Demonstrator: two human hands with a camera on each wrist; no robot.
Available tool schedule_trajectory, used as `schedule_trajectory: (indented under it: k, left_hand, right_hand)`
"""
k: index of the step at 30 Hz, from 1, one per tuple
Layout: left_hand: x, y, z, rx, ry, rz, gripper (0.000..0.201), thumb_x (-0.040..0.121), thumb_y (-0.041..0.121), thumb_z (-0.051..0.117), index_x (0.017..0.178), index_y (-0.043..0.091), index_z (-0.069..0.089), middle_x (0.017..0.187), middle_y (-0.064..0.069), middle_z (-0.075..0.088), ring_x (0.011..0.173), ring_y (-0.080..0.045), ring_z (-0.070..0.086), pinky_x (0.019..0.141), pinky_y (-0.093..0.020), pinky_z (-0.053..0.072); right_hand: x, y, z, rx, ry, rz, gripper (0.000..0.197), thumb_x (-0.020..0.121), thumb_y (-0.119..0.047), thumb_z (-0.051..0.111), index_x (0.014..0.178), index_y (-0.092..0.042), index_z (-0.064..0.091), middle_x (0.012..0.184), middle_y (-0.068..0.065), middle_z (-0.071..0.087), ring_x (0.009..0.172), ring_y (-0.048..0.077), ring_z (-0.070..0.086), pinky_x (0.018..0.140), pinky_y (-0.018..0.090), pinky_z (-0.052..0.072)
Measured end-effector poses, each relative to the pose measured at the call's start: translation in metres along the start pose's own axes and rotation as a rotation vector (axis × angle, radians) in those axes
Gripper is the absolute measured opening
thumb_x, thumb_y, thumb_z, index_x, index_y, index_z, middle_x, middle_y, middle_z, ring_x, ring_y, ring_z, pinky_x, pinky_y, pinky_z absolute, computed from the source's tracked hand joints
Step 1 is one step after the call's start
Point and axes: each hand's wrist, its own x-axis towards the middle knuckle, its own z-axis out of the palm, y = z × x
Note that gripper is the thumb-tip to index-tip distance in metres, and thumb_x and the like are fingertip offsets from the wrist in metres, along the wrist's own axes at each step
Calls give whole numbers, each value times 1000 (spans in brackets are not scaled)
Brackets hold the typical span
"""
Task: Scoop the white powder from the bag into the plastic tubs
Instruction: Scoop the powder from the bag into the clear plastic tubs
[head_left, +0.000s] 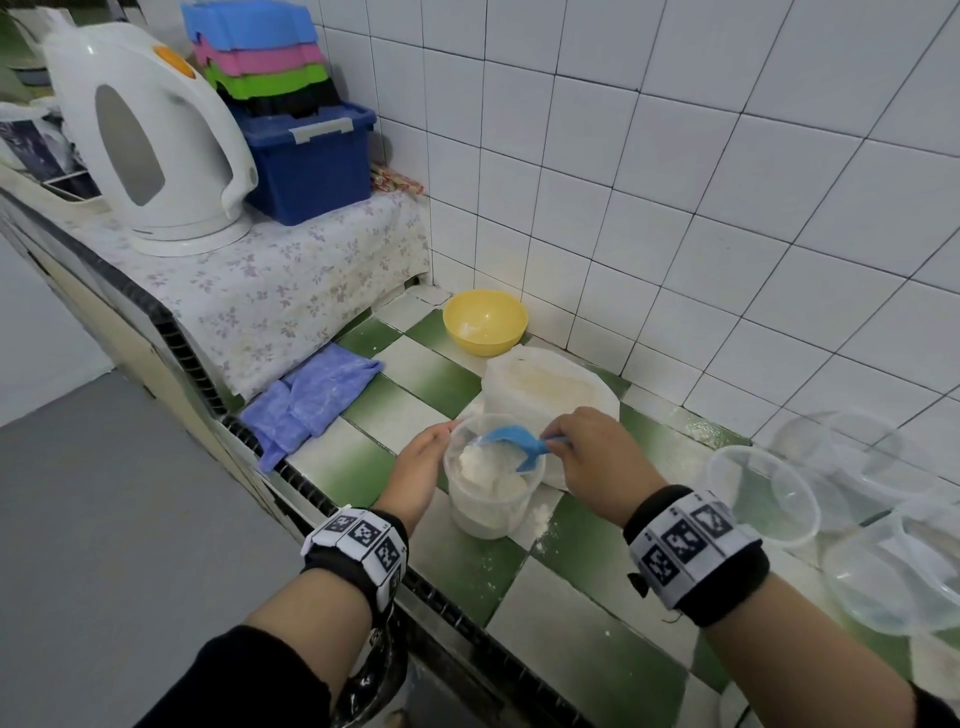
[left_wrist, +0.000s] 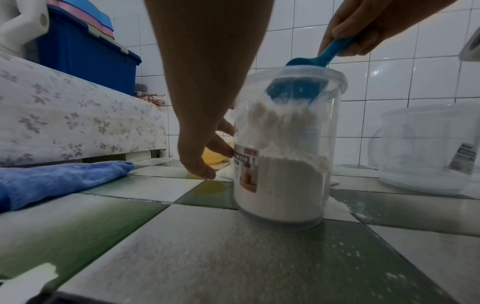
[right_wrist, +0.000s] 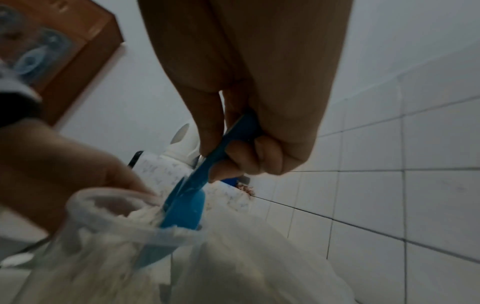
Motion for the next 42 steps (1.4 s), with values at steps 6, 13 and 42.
schedule_trajectory:
  k: [6,13,42]
  left_hand:
    - [0,-1,0,1,4,-5,30,102,23,43,119,20,67,108,6,66,81,-1,56,70,-19,38]
    - [2,-3,0,12,10,15,31,103,22,42,118,20,68,104,6,65,77,0,55,69,-17,38]
    - [27,-15,11,147,8,108,18,100,34,48,107,36,65,112,12,69,111,-11,62,104,-40,44]
  right_hand:
    - [-5,1,13,-76,99,-127,27,82,-1,61,106,-12,66,97,5,56,89,24,52,78,30,44]
    - [-5,5,-4,69,136,-27,20,92,-10,52,107,-13,66,96,3,55,89,19,51,78,25,39]
    - [46,40,-5,-503,139,75,21,86,-4,48,105,-6,54,102,11,57,92,26,53,80,32,43]
